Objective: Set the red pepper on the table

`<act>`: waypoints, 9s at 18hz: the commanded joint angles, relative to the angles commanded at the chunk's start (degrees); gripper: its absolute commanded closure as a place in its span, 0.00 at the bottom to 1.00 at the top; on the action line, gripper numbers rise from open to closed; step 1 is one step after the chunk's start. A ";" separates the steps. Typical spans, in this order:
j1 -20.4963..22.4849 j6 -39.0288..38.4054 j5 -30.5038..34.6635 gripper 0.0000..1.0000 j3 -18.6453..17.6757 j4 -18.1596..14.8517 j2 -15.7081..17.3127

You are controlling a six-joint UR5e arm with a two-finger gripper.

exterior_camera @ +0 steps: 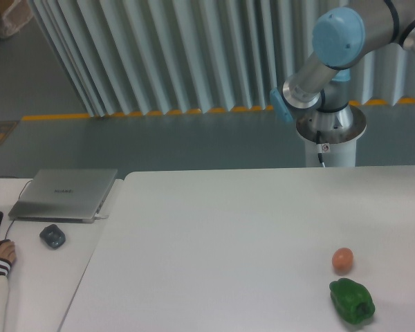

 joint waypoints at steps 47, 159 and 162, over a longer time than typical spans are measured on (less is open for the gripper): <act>0.79 -0.97 -2.11 0.00 3.95 1.49 -4.48; -34.28 -23.56 4.92 0.00 -14.50 -14.77 10.46; -34.19 -23.47 4.84 0.00 -13.89 -14.86 10.72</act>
